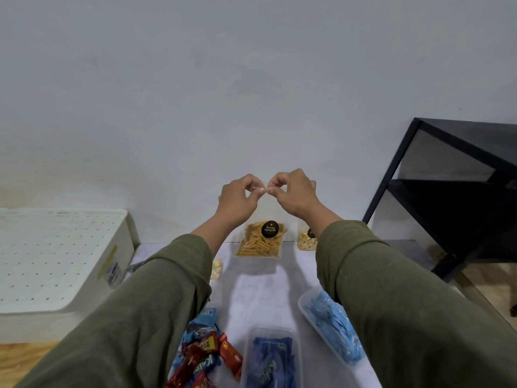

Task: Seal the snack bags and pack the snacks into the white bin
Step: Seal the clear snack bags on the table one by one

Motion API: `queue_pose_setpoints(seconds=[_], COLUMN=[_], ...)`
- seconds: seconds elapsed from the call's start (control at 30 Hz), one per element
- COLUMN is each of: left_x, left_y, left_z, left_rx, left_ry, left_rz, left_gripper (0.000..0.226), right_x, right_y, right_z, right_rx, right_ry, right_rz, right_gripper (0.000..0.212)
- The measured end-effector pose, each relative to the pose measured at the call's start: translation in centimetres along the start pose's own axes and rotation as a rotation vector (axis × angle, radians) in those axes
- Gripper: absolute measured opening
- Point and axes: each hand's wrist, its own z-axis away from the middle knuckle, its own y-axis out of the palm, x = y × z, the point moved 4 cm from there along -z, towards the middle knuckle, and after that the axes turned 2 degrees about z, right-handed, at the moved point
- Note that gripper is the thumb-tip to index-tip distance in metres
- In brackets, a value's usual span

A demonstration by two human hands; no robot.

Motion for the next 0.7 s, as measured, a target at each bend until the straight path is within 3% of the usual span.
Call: queue_pose_setpoints(seconds=[0.33,0.7], left_x=[0.3,0.4], left_y=[-1.4,-2.3], left_z=[0.2,-0.1], left_rx=[-0.042,-0.060], left_ry=[0.010,-0.001], left_rz=[0.001,-0.032], left_gripper=[0.024,0.017], right_x=[1.0,1.3], right_y=[0.3,0.7], right_z=[0.1,0.6], right_rx=[-0.003,-0.031], right_ry=[-0.017,-0.021], right_rz=[0.025,0.002], right_gripper=[0.015,0.008])
